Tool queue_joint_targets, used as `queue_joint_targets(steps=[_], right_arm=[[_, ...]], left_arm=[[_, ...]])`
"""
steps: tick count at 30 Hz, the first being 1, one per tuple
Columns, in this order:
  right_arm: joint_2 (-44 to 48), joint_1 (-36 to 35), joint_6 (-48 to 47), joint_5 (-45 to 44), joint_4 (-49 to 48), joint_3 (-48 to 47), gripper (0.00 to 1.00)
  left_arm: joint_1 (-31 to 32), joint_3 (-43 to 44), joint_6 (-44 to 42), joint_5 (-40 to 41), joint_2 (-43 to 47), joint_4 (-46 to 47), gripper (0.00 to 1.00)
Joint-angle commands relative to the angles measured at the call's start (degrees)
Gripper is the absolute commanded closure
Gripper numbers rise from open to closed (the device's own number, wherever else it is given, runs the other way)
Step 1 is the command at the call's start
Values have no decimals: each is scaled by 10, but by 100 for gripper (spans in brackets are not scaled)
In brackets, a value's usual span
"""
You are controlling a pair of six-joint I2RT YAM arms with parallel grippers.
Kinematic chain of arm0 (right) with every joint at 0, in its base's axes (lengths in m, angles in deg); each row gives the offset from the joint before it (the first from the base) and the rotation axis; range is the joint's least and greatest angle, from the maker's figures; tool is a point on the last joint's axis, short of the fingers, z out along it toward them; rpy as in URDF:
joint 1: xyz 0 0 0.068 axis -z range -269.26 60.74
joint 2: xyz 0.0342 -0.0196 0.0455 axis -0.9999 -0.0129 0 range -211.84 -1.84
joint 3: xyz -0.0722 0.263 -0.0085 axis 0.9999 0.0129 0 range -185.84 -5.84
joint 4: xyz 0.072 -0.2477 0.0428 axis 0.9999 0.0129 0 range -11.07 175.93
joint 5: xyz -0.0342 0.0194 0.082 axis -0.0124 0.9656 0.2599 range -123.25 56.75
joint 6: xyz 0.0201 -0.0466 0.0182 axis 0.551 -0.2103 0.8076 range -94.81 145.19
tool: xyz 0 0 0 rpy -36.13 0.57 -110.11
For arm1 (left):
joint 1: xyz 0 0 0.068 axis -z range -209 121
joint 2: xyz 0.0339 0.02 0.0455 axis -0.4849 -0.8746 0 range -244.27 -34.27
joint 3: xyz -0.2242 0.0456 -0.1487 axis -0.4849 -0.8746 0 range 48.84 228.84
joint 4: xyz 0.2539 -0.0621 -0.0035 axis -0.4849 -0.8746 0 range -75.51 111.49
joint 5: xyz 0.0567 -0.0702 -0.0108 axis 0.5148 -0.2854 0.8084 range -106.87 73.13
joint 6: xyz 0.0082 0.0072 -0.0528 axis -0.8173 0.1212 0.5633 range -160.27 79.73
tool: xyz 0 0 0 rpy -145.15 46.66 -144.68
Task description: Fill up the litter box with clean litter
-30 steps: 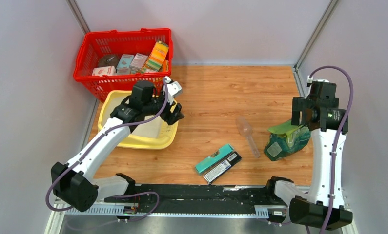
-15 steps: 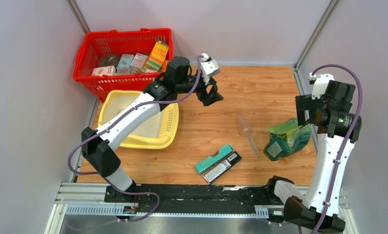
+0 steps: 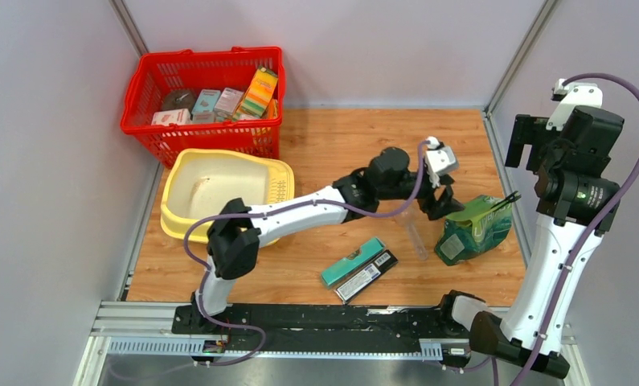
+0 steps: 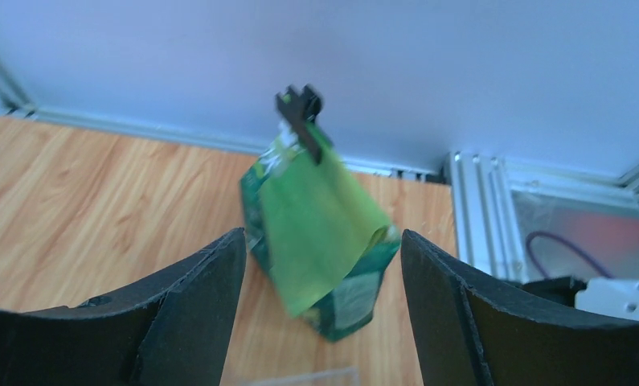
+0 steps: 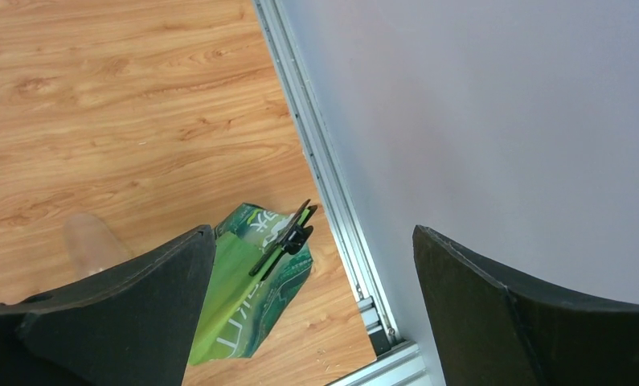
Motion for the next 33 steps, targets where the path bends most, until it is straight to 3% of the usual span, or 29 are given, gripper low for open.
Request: queue_joint_targets(steps=[1, 9, 18, 26, 29, 33], right_arm=[[22, 0, 20, 28, -13, 19, 0], [28, -8, 22, 32, -16, 26, 0], [31, -14, 21, 33, -28, 43, 0], [38, -14, 16, 42, -28, 54, 0], [42, -16, 12, 41, -32, 55, 0], [46, -22, 3, 41, -37, 52, 0]], left_arm=[[34, 68, 33, 55, -40, 93, 21], [48, 167, 67, 56, -157, 91, 23], [61, 125, 112, 1, -169, 93, 31], [73, 130, 110, 16, -166, 85, 33], [74, 134, 94, 61, -171, 41, 37], [75, 137, 78, 85, -175, 7, 50]])
